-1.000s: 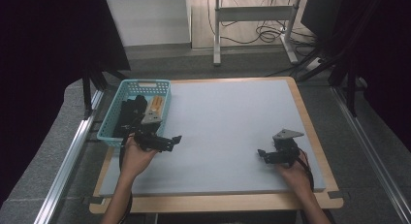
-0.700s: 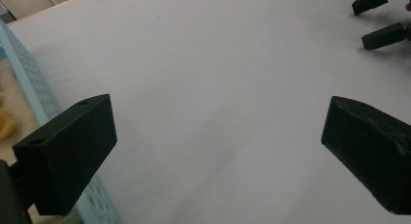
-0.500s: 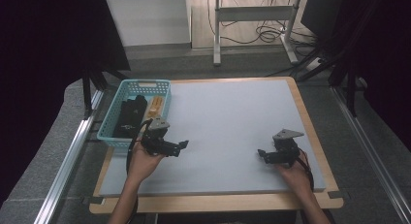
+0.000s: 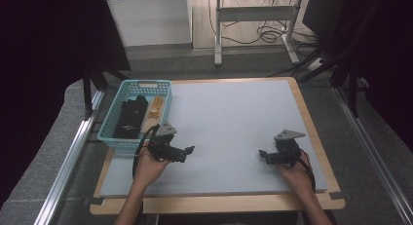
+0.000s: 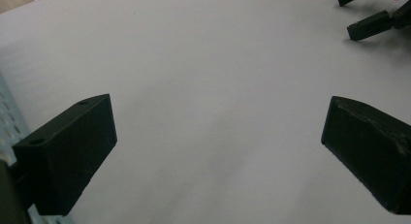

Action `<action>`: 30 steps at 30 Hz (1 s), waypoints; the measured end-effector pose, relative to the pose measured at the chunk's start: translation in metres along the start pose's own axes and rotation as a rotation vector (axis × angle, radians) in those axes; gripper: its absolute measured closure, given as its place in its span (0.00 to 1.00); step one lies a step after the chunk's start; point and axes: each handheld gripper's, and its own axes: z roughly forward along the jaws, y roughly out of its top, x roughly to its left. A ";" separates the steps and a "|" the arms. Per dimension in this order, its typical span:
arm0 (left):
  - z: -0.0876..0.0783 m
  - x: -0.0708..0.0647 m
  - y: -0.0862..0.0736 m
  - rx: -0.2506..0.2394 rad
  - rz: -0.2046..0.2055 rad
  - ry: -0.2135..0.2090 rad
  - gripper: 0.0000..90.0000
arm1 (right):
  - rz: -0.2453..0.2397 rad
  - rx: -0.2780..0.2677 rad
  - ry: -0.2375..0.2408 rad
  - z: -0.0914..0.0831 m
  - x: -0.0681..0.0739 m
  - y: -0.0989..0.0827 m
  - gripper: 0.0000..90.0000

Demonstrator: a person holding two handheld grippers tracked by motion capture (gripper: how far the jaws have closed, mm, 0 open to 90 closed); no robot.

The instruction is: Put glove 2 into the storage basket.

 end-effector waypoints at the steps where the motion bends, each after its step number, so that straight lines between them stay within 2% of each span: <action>1: 0.001 -0.001 0.000 0.001 0.002 -0.003 0.00 | 0.000 0.000 0.000 0.000 0.000 0.000 0.18; 19: 0.018 -0.021 -0.005 -0.019 0.016 -0.050 0.00 | -0.001 0.000 -0.002 0.000 0.000 0.000 0.18; 30: 0.030 -0.027 -0.016 0.014 0.028 -0.070 0.00 | -0.002 0.000 -0.003 0.000 0.000 0.000 0.18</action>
